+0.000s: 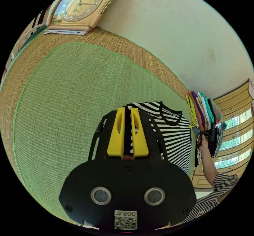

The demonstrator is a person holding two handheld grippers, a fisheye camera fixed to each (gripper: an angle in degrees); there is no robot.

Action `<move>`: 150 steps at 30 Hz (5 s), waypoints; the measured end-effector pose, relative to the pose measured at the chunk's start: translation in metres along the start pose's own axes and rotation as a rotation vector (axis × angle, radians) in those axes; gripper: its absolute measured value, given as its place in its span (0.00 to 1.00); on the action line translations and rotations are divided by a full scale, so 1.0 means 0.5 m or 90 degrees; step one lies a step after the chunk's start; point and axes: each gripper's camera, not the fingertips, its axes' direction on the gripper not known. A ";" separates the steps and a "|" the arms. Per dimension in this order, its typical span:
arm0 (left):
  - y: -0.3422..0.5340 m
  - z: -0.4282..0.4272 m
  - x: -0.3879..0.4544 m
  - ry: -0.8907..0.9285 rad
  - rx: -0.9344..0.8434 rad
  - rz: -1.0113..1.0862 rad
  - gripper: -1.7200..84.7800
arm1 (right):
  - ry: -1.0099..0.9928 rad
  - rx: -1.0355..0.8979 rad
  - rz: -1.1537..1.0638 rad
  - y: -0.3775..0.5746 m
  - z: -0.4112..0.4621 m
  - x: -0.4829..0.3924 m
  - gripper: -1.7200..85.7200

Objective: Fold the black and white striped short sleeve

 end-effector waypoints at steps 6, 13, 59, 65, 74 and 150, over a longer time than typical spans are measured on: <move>0.021 -0.035 0.029 0.061 0.107 0.005 0.10 | -0.002 0.096 0.045 0.019 -0.058 0.007 0.03; -0.001 0.004 0.179 0.044 0.107 0.154 0.10 | -0.004 0.095 -0.126 -0.057 -0.017 -0.180 0.02; -0.109 0.171 0.208 0.051 -0.036 0.177 0.03 | 0.001 0.050 -0.157 -0.148 0.120 -0.265 0.02; -0.052 0.048 0.137 0.048 0.038 0.164 0.07 | -0.021 0.072 -0.158 -0.118 0.079 -0.237 0.02; 0.135 -0.013 -0.013 -0.001 -0.029 0.055 0.11 | -0.006 0.085 -0.071 0.148 -0.043 -0.101 0.06; 0.756 -0.222 -0.247 0.145 -0.099 -0.068 0.04 | -0.076 -0.150 0.076 0.666 -0.033 -0.081 0.05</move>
